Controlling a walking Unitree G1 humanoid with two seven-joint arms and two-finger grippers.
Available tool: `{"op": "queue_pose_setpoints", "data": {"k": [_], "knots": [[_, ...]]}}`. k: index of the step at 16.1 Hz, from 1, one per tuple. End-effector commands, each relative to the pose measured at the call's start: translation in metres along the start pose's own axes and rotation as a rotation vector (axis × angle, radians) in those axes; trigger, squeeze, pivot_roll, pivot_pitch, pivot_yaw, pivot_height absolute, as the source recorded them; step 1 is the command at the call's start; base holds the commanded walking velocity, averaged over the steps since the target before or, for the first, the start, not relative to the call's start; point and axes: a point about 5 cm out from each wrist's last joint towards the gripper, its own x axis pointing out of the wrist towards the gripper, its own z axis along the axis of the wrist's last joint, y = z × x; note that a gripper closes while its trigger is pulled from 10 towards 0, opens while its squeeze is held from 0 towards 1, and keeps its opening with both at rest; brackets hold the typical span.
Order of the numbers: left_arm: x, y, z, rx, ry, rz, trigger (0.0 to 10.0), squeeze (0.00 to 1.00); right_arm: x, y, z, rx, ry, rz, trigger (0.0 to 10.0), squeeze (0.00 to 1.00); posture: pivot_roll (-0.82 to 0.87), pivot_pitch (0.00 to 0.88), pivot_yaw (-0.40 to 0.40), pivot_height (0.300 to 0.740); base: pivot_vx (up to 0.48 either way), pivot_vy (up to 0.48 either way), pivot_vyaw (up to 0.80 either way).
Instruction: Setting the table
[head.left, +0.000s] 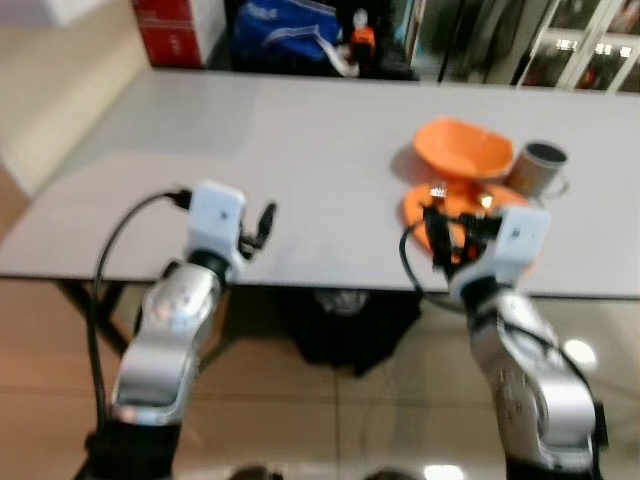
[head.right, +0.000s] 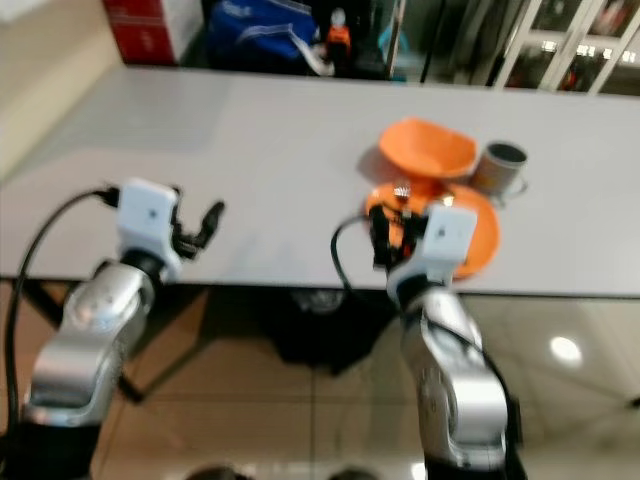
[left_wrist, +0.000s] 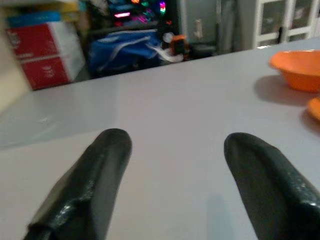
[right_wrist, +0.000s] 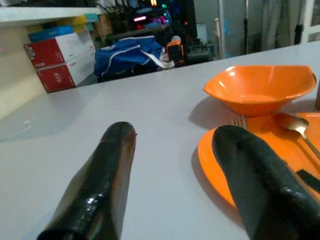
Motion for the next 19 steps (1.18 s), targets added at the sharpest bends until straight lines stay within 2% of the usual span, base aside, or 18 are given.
{"op": "queue_pose_setpoints", "data": {"k": [1,2,6,7,8,13,19], "knots": [[0.002,0.0,0.004,0.018,-0.015,0.006,10.0,0.45,0.001,-0.007,-0.003,0.0,0.013,-0.028,10.0,1.0,0.09,0.036,-0.004,0.74,0.0,0.48,0.0],[0.004,0.001,0.005,0.032,-0.019,0.01,10.0,0.0,0.004,-0.006,-0.002,0.004,0.001,-0.022,10.0,1.0,0.09,0.032,-0.002,0.74,0.0,0.48,0.0],[0.007,-0.001,0.006,0.05,-0.026,0.009,10.0,0.0,0.008,-0.005,-0.004,-0.039,0.007,-0.05,10.0,1.0,0.09,0.025,0.006,0.74,0.0,0.48,0.0],[0.007,-0.001,0.006,0.058,-0.028,0.01,10.0,0.0,0.009,-0.006,-0.004,-0.056,0.011,-0.063,10.0,0.67,0.09,0.024,0.005,0.74,0.0,0.48,0.0],[0.008,0.0,0.007,0.062,-0.032,0.015,10.0,0.0,0.011,-0.008,-0.005,-0.072,0.01,-0.082,10.0,0.0,0.1,0.025,0.004,0.74,0.0,0.48,0.0],[0.009,0.004,0.007,0.07,-0.033,0.049,10.0,0.0,0.014,-0.003,-0.007,-0.126,0.006,-0.061,10.0,0.0,0.1,0.025,0.0,0.74,0.0,0.48,0.0],[0.01,0.003,0.007,0.074,-0.035,0.056,10.0,0.0,0.015,-0.003,-0.009,-0.129,0.009,-0.06,10.0,0.0,0.1,0.024,0.0,0.74,0.0,0.48,0.0]]}}
